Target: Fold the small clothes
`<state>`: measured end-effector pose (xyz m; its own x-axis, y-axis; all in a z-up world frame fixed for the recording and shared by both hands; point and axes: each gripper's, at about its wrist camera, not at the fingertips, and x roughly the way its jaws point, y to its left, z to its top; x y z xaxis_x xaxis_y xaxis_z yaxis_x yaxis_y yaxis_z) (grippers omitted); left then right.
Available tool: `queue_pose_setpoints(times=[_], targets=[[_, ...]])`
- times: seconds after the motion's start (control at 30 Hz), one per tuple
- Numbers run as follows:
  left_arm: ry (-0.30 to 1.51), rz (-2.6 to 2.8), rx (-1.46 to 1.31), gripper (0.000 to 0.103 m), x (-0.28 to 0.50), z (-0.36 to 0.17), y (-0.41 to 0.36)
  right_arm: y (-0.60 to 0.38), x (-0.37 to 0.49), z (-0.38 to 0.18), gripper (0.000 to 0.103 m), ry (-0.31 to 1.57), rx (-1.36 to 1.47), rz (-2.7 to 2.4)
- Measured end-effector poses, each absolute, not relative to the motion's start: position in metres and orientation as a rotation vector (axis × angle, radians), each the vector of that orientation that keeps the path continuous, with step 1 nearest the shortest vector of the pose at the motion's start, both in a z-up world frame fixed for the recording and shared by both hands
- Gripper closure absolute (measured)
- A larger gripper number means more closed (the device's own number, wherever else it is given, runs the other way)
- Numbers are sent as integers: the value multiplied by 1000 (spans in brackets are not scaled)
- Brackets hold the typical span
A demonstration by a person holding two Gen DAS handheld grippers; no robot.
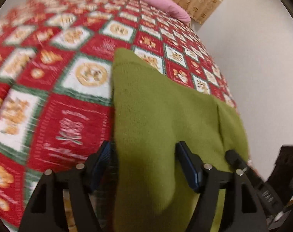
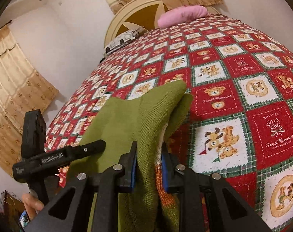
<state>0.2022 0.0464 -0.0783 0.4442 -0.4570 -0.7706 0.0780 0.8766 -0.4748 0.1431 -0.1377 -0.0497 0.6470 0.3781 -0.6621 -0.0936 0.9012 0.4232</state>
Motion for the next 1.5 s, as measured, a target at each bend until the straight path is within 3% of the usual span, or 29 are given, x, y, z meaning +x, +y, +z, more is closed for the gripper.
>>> queue_pose_setpoints(times=[0.03,0.1,0.3,0.6,0.9,1.17,1.5], targets=[[1065,-352,-412,31,202,-80,46,-139,145,-51,82,834,374,275],[1043,-393,-399,49,199,-80,43,-142,149,-57,82,851,390,280],[943,-383,-262,63,181,-53,23,-138,129,-34,84,781,366,254],[798,-565,-191,65,134,19,-19,-172,40,48,84,588,355,149],[760,-859,-114,65,79,56,-124,-248,-69,110,84,460,284,-76],[773,-1001,-5,65,54,43,-239,-341,-119,97,84,443,248,-297],[857,-957,129,66,70,1,-331,-433,-92,48,84,513,272,-428]])
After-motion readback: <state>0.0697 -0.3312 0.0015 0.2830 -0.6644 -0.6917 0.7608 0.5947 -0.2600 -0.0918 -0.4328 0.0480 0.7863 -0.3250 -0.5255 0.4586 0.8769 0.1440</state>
